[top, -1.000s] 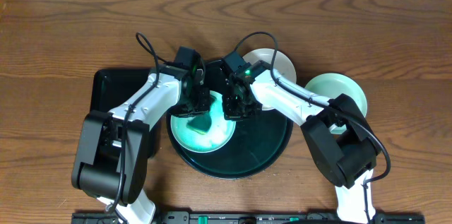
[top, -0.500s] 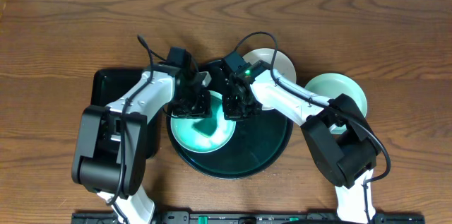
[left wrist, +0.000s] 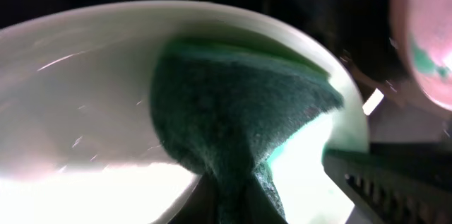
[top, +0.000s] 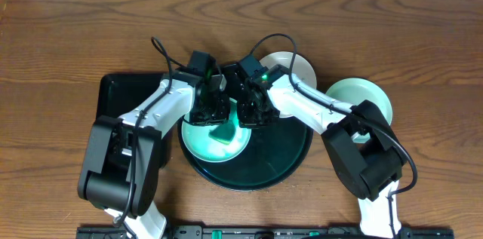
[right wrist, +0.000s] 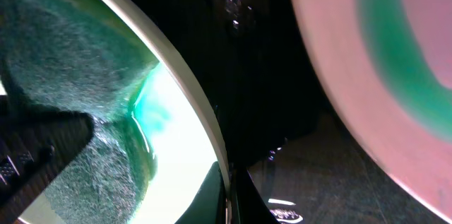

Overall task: Clean dirty plates on tray and stack at the side
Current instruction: 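Scrub the held white plate with the sponge in the left gripper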

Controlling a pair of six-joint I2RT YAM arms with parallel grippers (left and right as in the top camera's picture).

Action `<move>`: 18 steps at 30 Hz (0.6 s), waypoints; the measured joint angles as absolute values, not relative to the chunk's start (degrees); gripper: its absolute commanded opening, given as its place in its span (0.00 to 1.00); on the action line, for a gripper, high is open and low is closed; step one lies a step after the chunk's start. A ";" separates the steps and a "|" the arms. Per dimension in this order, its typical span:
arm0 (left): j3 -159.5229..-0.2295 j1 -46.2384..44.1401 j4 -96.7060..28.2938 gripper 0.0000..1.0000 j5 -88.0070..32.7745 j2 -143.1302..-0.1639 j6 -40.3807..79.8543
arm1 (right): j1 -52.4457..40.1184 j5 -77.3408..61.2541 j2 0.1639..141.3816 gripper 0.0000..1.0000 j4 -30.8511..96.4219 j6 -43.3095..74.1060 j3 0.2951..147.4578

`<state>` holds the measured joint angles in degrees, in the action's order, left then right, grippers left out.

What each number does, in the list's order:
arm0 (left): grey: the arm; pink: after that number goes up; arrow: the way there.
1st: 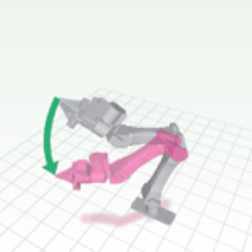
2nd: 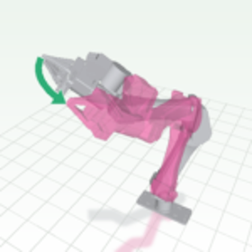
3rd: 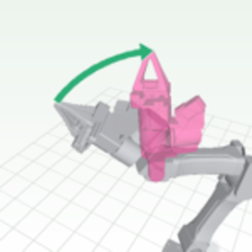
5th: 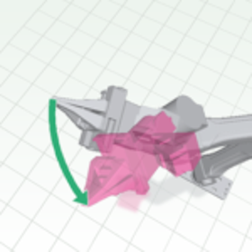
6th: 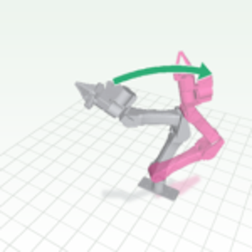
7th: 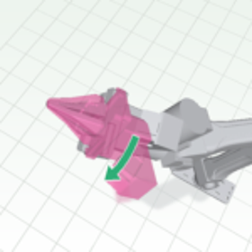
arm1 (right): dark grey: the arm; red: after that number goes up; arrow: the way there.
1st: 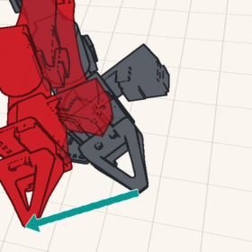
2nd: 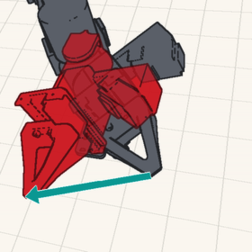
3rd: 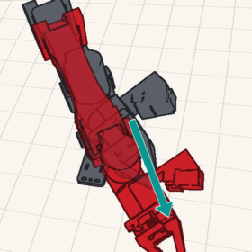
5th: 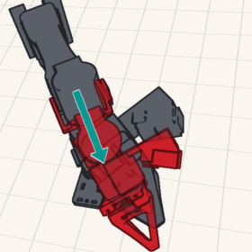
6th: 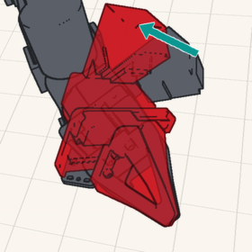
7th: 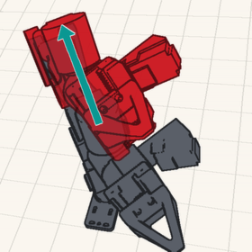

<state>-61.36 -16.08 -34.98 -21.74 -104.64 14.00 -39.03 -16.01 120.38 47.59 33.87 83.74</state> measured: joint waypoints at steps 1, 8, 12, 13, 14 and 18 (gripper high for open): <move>-61.63 -16.21 -35.57 0.07 -20.47 -104.60 15.29 | -39.03 -16.05 120.38 0.01 47.44 33.87 83.74; -63.24 -16.27 -40.25 0.07 -13.82 -104.57 19.55 | -39.03 -16.12 120.38 0.01 47.16 33.87 83.74; -63.81 -16.23 -43.18 0.07 -9.61 -104.57 21.28 | -39.03 -16.27 120.38 0.01 47.07 33.87 83.74; -63.90 -16.23 -43.75 0.07 -8.64 -104.57 21.69 | -39.03 -16.29 120.38 0.01 47.05 33.87 83.74; -63.96 -16.21 -44.23 0.07 -8.01 -104.57 22.09 | -39.03 -16.29 120.38 0.01 47.07 33.87 83.74; -64.25 -16.01 -47.46 0.07 -4.71 -104.57 22.74 | -39.03 -16.29 120.38 0.01 47.05 33.87 83.74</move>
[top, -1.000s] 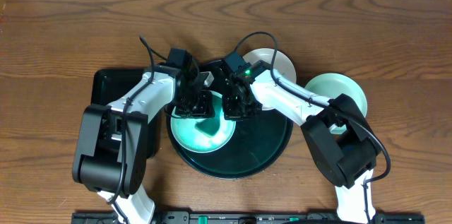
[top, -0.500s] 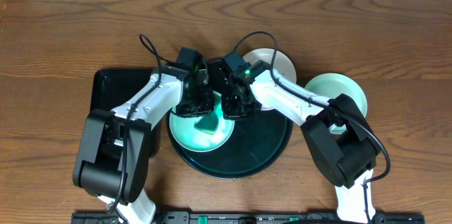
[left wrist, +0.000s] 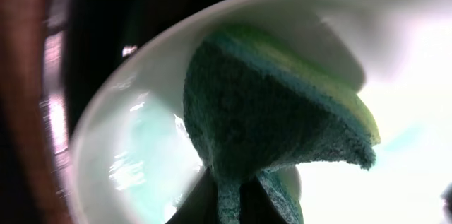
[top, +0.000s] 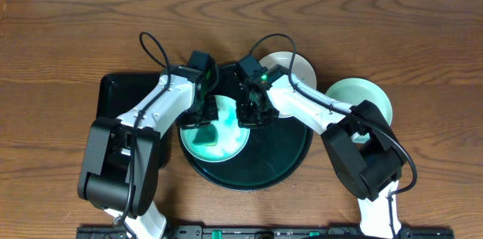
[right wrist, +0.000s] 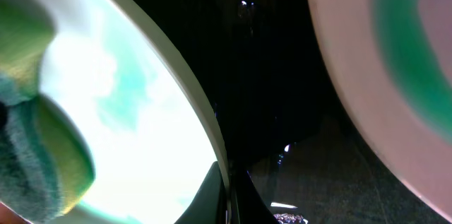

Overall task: Clean dirty plates on tray and stack at the side
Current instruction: 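Scrub the held white plate with the sponge in the left gripper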

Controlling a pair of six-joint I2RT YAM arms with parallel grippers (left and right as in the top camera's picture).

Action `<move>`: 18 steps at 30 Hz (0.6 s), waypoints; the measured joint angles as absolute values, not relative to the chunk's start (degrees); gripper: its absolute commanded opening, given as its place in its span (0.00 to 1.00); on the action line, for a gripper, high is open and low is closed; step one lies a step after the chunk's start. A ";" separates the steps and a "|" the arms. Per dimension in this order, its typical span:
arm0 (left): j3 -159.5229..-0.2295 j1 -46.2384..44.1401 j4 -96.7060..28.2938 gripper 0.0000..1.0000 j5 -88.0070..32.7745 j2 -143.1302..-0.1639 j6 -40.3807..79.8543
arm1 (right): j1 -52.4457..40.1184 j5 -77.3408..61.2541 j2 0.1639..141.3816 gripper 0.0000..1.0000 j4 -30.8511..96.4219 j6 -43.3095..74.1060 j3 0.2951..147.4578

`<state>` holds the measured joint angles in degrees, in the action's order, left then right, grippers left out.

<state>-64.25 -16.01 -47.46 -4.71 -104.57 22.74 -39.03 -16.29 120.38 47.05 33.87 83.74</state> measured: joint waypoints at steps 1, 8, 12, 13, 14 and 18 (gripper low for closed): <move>-64.29 -15.88 -48.80 0.07 -3.70 -104.57 22.76 | -39.03 -16.29 120.38 0.01 47.05 33.87 83.74; -64.31 -15.35 -55.64 0.07 -2.26 -104.97 19.77 | -39.33 -17.39 120.42 0.01 46.63 33.47 83.74; -64.20 -14.15 -56.31 0.07 -7.40 -105.03 11.99 | -39.33 -17.26 120.42 0.01 46.63 33.28 83.74; -64.12 -13.76 -56.38 0.07 -9.15 -105.08 9.91 | -39.33 -17.19 120.42 0.01 46.63 33.26 83.74; -64.03 -13.50 -56.25 0.07 -10.85 -105.16 7.99 | -39.33 -17.15 120.42 0.01 46.65 33.21 83.74; -63.37 -13.02 -54.04 0.07 -17.08 -105.45 2.55 | -39.33 -17.15 120.42 0.01 46.81 33.01 83.74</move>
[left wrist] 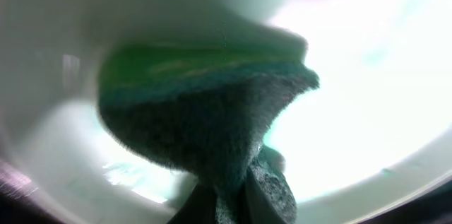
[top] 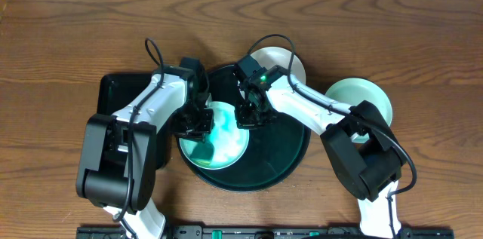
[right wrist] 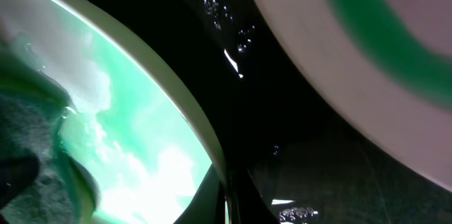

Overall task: Clean dirty plates on tray and stack at the side
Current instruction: 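Scrub the held white plate with the sponge in the left gripper, then lift the sponge away and move the left gripper to the small tray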

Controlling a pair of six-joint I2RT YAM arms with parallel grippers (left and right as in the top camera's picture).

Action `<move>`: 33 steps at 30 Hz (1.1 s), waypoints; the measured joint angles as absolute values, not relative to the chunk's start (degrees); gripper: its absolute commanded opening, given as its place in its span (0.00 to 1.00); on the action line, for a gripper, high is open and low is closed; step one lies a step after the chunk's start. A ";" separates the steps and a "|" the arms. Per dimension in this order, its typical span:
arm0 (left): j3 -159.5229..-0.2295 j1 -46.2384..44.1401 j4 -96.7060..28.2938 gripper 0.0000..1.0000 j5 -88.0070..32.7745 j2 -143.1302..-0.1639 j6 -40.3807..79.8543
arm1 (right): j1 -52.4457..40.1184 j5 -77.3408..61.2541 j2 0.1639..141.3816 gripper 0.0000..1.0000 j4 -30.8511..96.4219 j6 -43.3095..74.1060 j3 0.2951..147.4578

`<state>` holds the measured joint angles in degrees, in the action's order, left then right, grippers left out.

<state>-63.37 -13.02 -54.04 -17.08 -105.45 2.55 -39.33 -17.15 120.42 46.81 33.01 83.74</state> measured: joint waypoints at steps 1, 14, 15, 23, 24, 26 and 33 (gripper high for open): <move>-63.13 -12.93 -53.23 0.07 -18.44 -105.45 2.07 | -39.31 -16.93 120.42 0.01 47.03 33.01 83.74; -61.63 -12.73 -36.45 0.07 -25.12 -105.21 9.76 | -37.54 -14.11 120.27 0.01 48.29 33.15 83.74; -61.63 -12.73 -35.51 0.07 -24.99 -105.21 10.15 | -37.50 -14.04 120.27 0.01 48.27 33.34 83.74; -61.87 -13.85 -35.16 0.07 -20.38 -104.84 15.25 | -37.47 -13.91 120.27 0.01 48.25 33.93 83.74; -61.91 -14.26 -35.31 0.07 -19.25 -104.64 16.16 | -37.47 -13.91 120.27 0.01 48.25 33.93 83.74; -62.02 -14.98 -35.64 0.07 -16.82 -104.20 18.13 | -37.47 -13.91 120.27 0.01 48.25 33.93 83.74; -62.19 -15.53 -37.78 0.07 -6.15 -102.65 23.33 | -37.52 -14.57 120.27 0.01 47.33 33.93 83.74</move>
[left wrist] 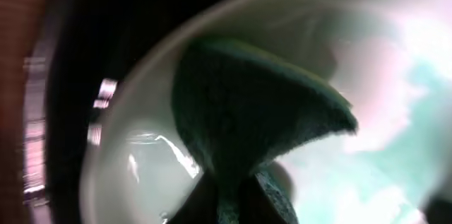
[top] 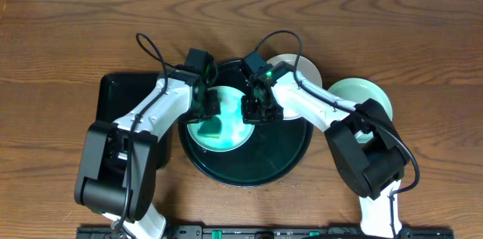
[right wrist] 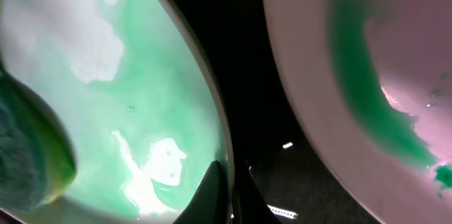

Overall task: Clean dirty plates on tray and stack at the side
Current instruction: 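Lift the sponge away and move the left gripper to the small tray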

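Observation:
A pale plate point(top: 223, 118) smeared with green lies on the round dark tray point(top: 272, 156). My left gripper point(top: 205, 109) is shut on a green sponge point(left wrist: 247, 118), which presses on the plate's left part point(left wrist: 367, 146). My right gripper point(top: 253, 109) is shut on the plate's right rim point(right wrist: 212, 104), one finger inside and one outside. A second dirty plate point(right wrist: 367, 61) with a green ring lies just right of it, at the tray's far right point(top: 296, 69).
A pale green plate point(top: 361, 97) sits on the wooden table to the right of the tray. A dark rectangular tray point(top: 121, 99) lies at the left, under my left arm. Both arms crowd the round tray's middle.
My left gripper with the sponge has moved from the plate's lower left to its upper left. The right gripper still grips the rim; plate and grip sit slightly farther up and right.
Throughout, my right gripper stayed shut on the plate's right rim. The sponge in my left gripper was at the plate's middle, then at its left side, then lower left, and now upper left, with green smears spread over the plate.

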Controlling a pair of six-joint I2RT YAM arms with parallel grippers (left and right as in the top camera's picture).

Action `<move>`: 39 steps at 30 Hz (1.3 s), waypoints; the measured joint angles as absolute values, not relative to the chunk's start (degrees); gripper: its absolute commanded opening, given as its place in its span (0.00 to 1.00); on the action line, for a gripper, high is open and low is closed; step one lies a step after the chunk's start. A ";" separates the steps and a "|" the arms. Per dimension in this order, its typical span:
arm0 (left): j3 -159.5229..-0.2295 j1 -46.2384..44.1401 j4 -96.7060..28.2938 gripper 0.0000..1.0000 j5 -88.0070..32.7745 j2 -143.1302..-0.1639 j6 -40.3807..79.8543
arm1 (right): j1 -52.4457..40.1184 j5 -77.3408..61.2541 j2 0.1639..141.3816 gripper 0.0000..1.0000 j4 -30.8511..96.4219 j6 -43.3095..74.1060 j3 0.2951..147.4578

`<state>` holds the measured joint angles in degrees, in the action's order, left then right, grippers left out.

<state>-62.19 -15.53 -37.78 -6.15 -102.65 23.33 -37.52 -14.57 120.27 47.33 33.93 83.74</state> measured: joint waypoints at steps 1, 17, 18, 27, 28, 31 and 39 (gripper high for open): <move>-62.19 -15.53 -38.24 0.07 -5.08 -102.45 23.79 | -37.52 -14.61 120.27 0.01 47.27 33.93 83.74; -64.36 -15.46 -44.97 0.07 2.42 -89.91 27.03 | -38.13 -15.44 120.27 0.01 46.46 33.91 83.74; -64.93 -15.46 -44.82 0.07 2.66 -88.03 27.00 | -38.13 -15.44 120.27 0.01 46.46 33.91 83.74; -66.17 -13.52 -46.13 0.07 9.54 -76.29 26.72 | -38.13 -16.49 120.29 0.06 45.34 32.60 83.74; -66.17 -12.73 -46.46 0.07 10.04 -76.47 26.70 | -38.13 -16.60 120.29 0.08 45.34 32.53 83.74; -66.15 -10.13 -47.70 0.07 10.68 -77.84 26.02 | -38.17 -16.99 120.31 0.09 45.36 31.97 83.74; -66.15 -4.01 -48.97 0.07 8.64 -82.96 23.99 | -38.02 -18.33 121.23 0.01 45.39 31.81 83.94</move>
<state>-66.15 -4.01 -48.97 8.64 -82.96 23.99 -38.02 -18.33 121.23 45.39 31.81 83.94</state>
